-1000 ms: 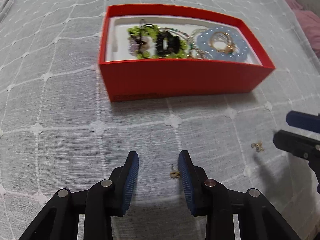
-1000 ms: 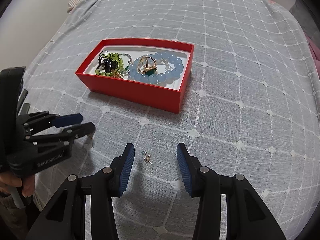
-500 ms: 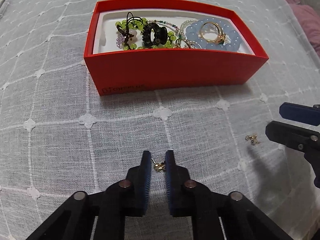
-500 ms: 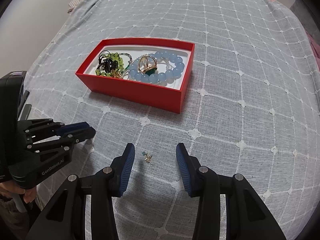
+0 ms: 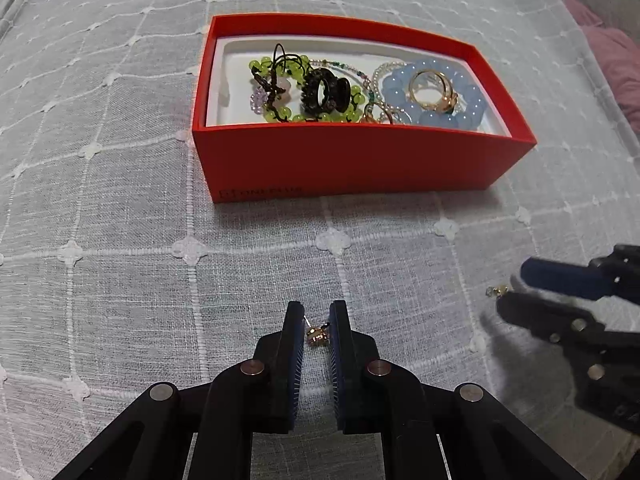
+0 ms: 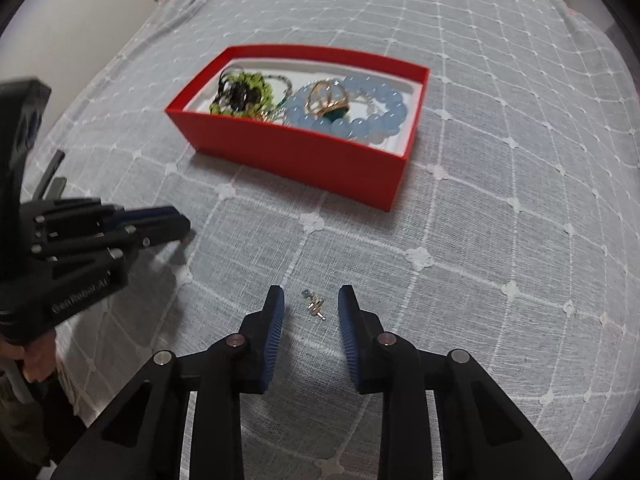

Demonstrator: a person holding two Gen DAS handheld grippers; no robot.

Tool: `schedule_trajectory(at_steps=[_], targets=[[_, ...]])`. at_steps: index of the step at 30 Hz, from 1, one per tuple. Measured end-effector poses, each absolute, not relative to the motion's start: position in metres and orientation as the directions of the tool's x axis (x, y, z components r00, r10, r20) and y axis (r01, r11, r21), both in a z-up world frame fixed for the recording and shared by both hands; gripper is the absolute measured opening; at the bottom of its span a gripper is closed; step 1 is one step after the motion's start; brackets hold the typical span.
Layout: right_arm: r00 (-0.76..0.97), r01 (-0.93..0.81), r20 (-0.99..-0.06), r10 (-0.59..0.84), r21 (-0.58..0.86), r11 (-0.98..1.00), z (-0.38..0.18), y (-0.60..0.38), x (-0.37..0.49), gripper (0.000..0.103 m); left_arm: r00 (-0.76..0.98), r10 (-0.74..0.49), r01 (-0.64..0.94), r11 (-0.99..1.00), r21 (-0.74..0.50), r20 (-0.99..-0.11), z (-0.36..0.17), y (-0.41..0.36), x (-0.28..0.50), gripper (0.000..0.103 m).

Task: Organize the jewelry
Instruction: 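Grasp the green-stone stud earring with the right tool while the left tool holds its earring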

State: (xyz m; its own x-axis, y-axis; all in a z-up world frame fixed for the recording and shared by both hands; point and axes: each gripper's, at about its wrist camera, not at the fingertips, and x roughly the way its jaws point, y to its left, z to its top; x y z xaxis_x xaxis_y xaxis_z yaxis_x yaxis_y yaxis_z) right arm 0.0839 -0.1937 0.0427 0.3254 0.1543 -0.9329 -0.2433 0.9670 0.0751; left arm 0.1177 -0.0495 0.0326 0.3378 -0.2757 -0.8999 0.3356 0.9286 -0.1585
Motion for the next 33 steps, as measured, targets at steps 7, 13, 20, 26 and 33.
schedule_trajectory(at_steps=[7, 13, 20, 26, 33], targets=[[0.319, -0.248, -0.943, 0.098, 0.016, 0.969, 0.028, -0.184, 0.085, 0.017, 0.350, -0.289, 0.328, 0.929, -0.173, -0.891, 0.038, -0.043, 0.117, 0.008], [0.329, -0.258, -0.939, 0.099, 0.012, 0.966, 0.028, -0.181, 0.086, 0.008, 0.358, -0.291, 0.322, 0.930, -0.175, -0.887, 0.039, -0.041, 0.117, 0.008], [0.335, -0.246, -0.932, 0.136, 0.053, 0.968, 0.034, -0.187, 0.087, 0.008, 0.367, -0.299, 0.319, 0.930, -0.183, -0.881, 0.043, -0.039, 0.118, 0.008], [0.341, -0.235, -0.927, 0.159, 0.080, 0.969, 0.039, -0.193, 0.088, 0.008, 0.378, -0.321, 0.318, 0.926, -0.203, -0.869, 0.050, -0.036, 0.117, 0.008], [0.377, -0.226, -0.907, 0.188, 0.106, 0.968, 0.053, -0.195, 0.086, 0.008, 0.420, -0.356, 0.319, 0.919, -0.232, -0.835, 0.069, -0.031, 0.114, 0.008]])
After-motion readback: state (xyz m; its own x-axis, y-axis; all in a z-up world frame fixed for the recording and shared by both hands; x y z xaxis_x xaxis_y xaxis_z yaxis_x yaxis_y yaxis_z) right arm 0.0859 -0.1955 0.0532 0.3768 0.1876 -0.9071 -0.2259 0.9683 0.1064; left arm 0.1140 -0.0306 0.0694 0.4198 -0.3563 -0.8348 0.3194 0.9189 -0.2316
